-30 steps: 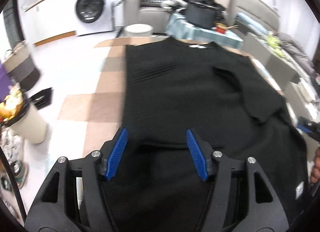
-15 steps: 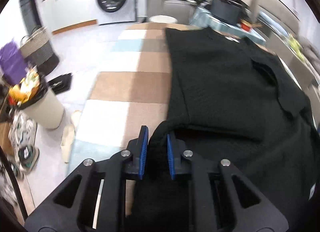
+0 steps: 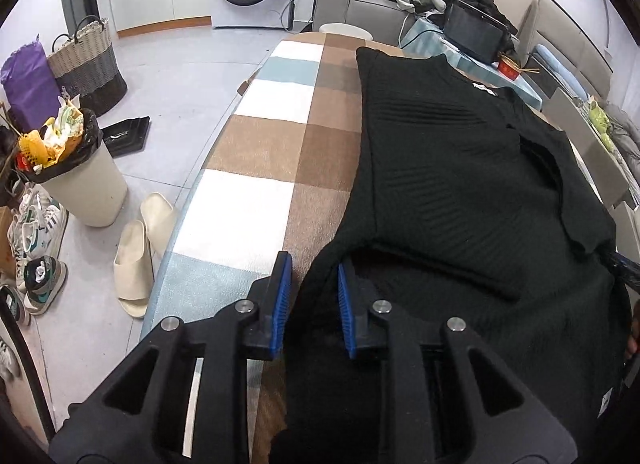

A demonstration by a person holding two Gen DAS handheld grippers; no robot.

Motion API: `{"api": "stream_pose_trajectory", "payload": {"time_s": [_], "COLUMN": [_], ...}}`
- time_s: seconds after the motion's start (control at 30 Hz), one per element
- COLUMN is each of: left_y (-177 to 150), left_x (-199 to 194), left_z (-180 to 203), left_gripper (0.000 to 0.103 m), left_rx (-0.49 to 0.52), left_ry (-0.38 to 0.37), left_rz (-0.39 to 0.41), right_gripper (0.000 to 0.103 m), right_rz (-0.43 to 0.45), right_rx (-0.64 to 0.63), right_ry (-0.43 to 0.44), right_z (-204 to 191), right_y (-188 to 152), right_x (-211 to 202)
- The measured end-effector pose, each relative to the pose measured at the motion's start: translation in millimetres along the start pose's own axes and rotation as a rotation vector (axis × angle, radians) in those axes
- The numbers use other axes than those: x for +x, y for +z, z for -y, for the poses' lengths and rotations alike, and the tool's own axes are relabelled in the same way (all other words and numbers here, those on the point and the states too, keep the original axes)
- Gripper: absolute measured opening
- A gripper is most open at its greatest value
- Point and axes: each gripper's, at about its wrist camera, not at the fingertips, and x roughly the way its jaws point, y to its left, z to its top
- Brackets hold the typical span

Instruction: Fold small clothes

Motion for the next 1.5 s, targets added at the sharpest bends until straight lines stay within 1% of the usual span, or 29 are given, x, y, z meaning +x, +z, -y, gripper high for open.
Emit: {"api": "stream_pose_trajectory", "payload": {"time_s": [0.03, 0.07, 0.13, 0.17, 0.23, 0.3, 0.33, 0.4, 0.47, 0.53, 0.6, 0.7, 0.73, 0.77, 0.83, 0.97, 1.2, 1.37, 1.5], "left_y": [0, 0, 0, -1, -2, -2, -2, -5, -11, -19, -29, -45, -51, -57, -69, -98, -139, -159, -164], "left_x": [0, 0, 0, 0, 1, 0, -1, -5, -14, -24, -37, -58, -66, -73, -86, -108, -125, -128, -127], "left_z": [0, 0, -3, -3, -4, -4, -3, -3, -4, -6, -8, -13, -15, -18, -23, -31, -36, -30, -23], "left_gripper": [0.019, 0.019, 0.020, 0.022, 0.024, 0.027, 0.028, 0.034, 0.046, 0.053, 0.057, 0.069, 0.074, 0.077, 0.079, 0.079, 0.079, 0.079, 0.079], "left_rx": [0.000, -0.001, -0.006, -0.010, -0.014, -0.013, -0.011, -0.010, -0.010, -0.009, -0.004, -0.005, -0.011, -0.015, -0.024, -0.031, -0.027, -0.007, 0.021], "left_ry": [-0.001, -0.003, -0.009, -0.009, -0.006, 0.001, 0.003, 0.006, 0.001, -0.008, -0.015, -0.023, -0.028, -0.033, -0.045, -0.043, -0.056, -0.064, -0.061], "left_rz": [0.001, 0.001, 0.000, -0.002, -0.004, -0.006, -0.007, -0.010, -0.001, 0.011, 0.022, 0.040, 0.052, 0.060, 0.074, 0.081, 0.059, 0.041, 0.037], "right_gripper": [0.018, 0.013, 0.013, 0.013, 0.015, 0.023, 0.026, 0.039, 0.045, 0.049, 0.061, 0.066, 0.067, 0.069, 0.070, 0.070, 0.070, 0.070, 0.070], "right_rz": [0.019, 0.031, 0.032, 0.022, 0.014, 0.014, 0.010, 0.012, 0.022, 0.026, 0.028, 0.033, 0.035, 0.034, 0.034, 0.029, -0.014, -0.023, -0.028], "right_rx": [-0.006, 0.009, 0.164, 0.241, 0.263, 0.270, 0.262, 0.250, 0.259, 0.265, 0.270, 0.262, 0.253, 0.244, 0.231, 0.218, 0.180, 0.152, 0.139], "right_ry": [-0.003, -0.005, 0.055, 0.065, 0.047, 0.094, 0.099, 0.105, 0.141, 0.161, 0.190, 0.224, 0.228, 0.227, 0.225, 0.246, 0.232, 0.220, 0.208], "right_z": [1, 8, 38, 55, 63, 66, 65, 65, 69, 69, 72, 74, 74, 73, 74, 78, 82, 81, 80], "right_y": [0, 1, 2, 0, -1, -4, -4, -9, -17, -28, -41, -58, -64, -70, -83, -109, -159, -178, -185], "right_x": [0, 0, 0, 2, 2, -2, -5, -13, -24, -36, -47, -62, -67, -71, -80, -93, -104, -107, -108]}}
